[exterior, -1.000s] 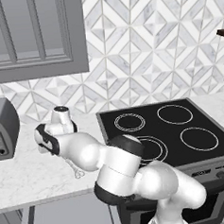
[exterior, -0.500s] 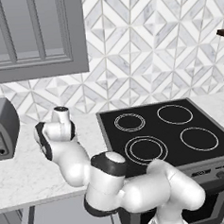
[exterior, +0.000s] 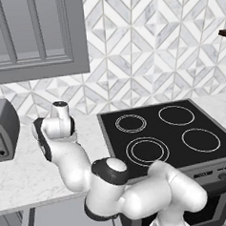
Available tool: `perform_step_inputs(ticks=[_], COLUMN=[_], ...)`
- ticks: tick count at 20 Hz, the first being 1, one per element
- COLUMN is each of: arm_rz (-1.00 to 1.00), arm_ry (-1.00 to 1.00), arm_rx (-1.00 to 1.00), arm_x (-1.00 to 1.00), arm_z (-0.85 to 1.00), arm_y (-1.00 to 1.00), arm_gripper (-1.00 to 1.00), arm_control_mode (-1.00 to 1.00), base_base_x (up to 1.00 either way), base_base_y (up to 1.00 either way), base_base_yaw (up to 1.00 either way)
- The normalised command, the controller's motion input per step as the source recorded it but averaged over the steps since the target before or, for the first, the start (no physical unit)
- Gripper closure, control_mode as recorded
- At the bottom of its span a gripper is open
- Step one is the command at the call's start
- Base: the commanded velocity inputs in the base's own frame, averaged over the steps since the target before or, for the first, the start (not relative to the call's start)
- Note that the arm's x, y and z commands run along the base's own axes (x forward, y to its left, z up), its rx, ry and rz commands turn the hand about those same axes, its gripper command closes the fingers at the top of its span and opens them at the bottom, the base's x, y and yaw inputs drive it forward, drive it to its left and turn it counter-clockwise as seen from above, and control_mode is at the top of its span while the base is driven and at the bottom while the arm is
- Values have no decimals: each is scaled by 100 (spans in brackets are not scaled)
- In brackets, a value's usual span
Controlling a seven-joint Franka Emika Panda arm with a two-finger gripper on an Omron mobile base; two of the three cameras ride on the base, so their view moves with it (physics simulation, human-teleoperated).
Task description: Pick the tongs from the drawer and place it on the counter.
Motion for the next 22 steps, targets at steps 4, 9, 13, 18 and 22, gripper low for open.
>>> perform_step_inputs(ticks=[4,9,13,18,22], arm_rz=[0,0,1,1,2], arm_ry=[-8,-6,-2,-3,-2], arm_rx=[0,1,1,3,2], arm_x=[-38,-59,-54,-37,-19], arm_z=[65,25,21,11,7], arm_y=[-61,-100,-100,-100,-100], arm_gripper=[-100,-100,-100,-100,-100], arm_control_mode=[-100,-100,-100,-100,-100], base_base_x=[0,0,0,0,0], base_base_y=[0,0,0,0,0], base_base_yaw=[0,0,0,0,0])
